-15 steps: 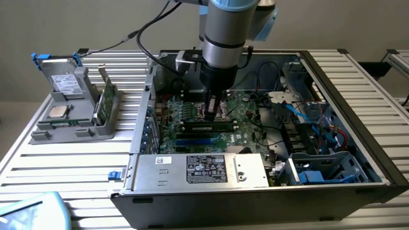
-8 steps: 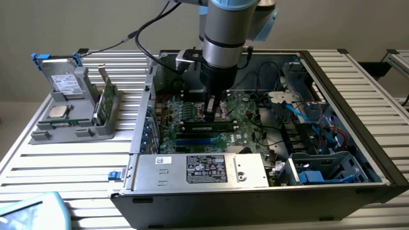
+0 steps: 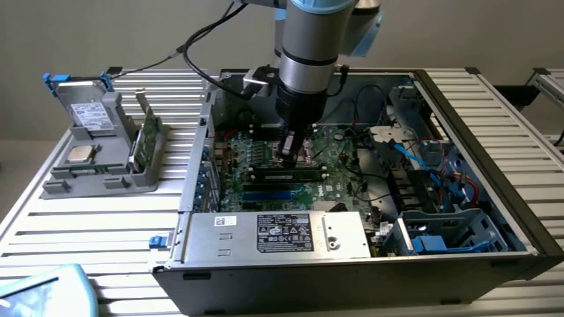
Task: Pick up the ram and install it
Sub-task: 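Press down the ram until it locks into place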
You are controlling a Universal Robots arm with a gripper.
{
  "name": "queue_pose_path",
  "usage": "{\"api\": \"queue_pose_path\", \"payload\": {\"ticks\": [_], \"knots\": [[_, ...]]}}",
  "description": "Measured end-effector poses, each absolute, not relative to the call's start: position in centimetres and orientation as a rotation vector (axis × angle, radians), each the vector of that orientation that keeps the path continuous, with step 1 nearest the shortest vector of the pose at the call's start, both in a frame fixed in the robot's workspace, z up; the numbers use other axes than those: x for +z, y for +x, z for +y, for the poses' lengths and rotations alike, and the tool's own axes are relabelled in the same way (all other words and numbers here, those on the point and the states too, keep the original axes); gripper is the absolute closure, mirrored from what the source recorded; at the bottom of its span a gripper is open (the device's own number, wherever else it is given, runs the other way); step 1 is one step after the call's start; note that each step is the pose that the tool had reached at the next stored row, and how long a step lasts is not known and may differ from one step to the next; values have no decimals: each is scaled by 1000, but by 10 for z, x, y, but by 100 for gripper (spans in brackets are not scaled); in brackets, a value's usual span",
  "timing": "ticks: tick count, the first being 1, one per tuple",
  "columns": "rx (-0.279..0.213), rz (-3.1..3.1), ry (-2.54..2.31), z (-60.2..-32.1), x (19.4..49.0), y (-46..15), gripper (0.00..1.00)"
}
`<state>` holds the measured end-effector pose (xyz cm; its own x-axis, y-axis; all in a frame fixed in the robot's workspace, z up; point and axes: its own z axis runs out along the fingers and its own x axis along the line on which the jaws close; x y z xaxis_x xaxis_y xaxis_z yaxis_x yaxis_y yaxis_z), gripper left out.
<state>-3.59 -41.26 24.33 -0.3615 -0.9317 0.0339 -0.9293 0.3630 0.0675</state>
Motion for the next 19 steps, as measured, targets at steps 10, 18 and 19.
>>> {"api": "queue_pose_path", "payload": {"ticks": [10, 18, 19], "knots": [[-38, -2624, 1594, -413, 243, -36, 89], [-27, -2689, 1475, -413, 243, -36, 89], [-26, -2698, 1458, -413, 243, -36, 89]]}}
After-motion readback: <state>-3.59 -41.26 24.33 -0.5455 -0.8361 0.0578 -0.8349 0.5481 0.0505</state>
